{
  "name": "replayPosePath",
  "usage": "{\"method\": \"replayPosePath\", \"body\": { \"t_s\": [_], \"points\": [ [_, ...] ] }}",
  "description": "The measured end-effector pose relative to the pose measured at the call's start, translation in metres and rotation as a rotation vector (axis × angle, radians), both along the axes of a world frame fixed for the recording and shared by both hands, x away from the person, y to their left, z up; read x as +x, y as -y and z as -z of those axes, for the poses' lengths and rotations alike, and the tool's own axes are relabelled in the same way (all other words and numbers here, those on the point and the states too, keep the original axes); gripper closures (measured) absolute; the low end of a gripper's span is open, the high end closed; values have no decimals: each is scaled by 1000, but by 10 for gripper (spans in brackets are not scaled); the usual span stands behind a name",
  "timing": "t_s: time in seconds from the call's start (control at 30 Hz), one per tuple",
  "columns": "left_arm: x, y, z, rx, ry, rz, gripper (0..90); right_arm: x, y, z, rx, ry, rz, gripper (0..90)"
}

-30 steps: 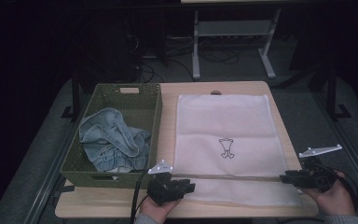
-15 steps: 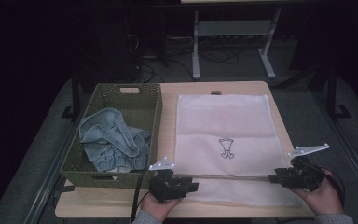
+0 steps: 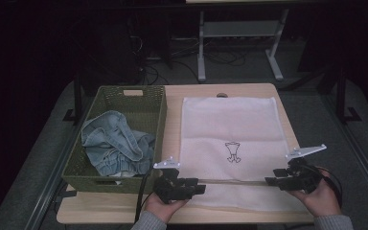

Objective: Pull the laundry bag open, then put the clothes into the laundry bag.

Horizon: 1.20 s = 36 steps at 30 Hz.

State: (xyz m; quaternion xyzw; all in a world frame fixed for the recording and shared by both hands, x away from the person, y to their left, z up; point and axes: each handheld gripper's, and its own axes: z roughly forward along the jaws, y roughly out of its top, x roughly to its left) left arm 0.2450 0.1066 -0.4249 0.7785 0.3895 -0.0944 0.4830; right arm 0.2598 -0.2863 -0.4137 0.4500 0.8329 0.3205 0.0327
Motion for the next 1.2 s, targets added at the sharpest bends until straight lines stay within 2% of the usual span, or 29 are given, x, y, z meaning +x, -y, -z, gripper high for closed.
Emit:
{"method": "replayPosePath", "body": {
  "t_s": [0.23, 0.6, 0.93, 1.03, 1.2],
  "points": [
    [0, -1, 0, -8, -19, 12, 479, 2, -8, 0, -8, 15, -31, 436],
    [0, -2, -5, -23, -26, 43, 450, 1, -18, -1, -15, 29, -68, 427],
    [6, -14, -24, -48, -20, 71, 438, 5, -27, -1, -8, 40, -110, 406],
    [10, -21, -31, -66, -32, 71, 434, 6, -31, 0, -3, 43, -122, 404],
    [19, -34, -37, -96, -76, 82, 410, 10, -34, 2, 10, 45, -133, 399]
  ]
}}
